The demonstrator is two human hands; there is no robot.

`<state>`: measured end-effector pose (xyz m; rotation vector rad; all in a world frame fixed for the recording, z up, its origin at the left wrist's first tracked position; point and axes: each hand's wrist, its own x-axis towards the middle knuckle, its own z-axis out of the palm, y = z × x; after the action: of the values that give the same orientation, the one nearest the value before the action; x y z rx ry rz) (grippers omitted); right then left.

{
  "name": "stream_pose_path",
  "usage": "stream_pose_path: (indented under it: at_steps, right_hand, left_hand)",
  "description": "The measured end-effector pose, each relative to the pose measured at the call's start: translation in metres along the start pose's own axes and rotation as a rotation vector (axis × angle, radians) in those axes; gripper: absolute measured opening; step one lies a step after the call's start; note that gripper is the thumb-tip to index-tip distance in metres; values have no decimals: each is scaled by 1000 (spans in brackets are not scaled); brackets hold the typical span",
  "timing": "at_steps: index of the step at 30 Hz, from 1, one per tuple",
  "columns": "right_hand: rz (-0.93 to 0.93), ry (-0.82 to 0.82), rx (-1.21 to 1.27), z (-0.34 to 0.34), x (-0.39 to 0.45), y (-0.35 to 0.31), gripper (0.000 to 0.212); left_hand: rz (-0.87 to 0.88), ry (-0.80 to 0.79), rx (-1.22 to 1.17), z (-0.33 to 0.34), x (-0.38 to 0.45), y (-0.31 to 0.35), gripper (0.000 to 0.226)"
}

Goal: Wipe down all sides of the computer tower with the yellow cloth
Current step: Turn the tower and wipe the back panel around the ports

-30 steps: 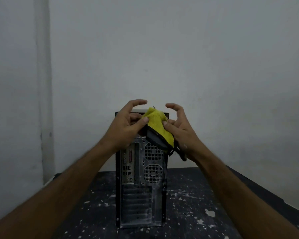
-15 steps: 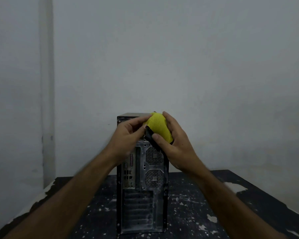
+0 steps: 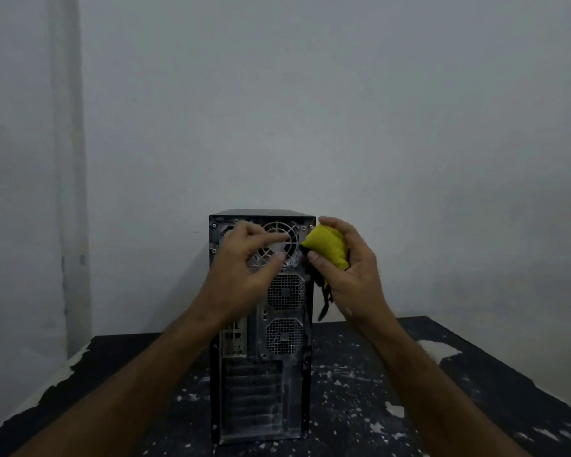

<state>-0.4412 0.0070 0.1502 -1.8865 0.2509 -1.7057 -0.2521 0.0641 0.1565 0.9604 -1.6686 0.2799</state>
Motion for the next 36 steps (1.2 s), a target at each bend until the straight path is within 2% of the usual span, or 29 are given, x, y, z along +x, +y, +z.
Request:
stream_pose_path:
  at_steps: [3,5,7,9,14,18,23,27,32,36]
  right_hand:
    - [39,70,-97,-21,12,6,45]
    - [83,70,-153,-28,21,11,43]
    - [109,47,-222,-30,29,15,47]
    - [80,9,-345,-33,38,17,53]
    - [20,-27,-476,-34,57,15,52]
    - [-125,20,-564,-30,71,14,39]
    - [-164,-59,-718,-33,36,38,39]
    - [-197,54,-708,-43,60,34,34]
    - [-200,47,-723,-51,26,51,40]
    - [-252,119,-714,-51,63,34,42]
  left_hand:
    - [-57,56,-72,-17,10,-10,16]
    - [-48,154,-11,-28,19,-24,9]
    - [-24,259,83,-37,28,-38,14]
    - [-51,307,73,-46,35,-52,25]
    - [-181,137,-82,-59,36,-83,39]
    - [-174,119,8,-58,30,-89,35]
    - [-148,69,53,-41,30,-83,37]
    - [-70,110,130,-26,33,-76,36]
    - [10,166,233,-19,30,-76,34]
    - [15,176,314,-21,32,-83,33]
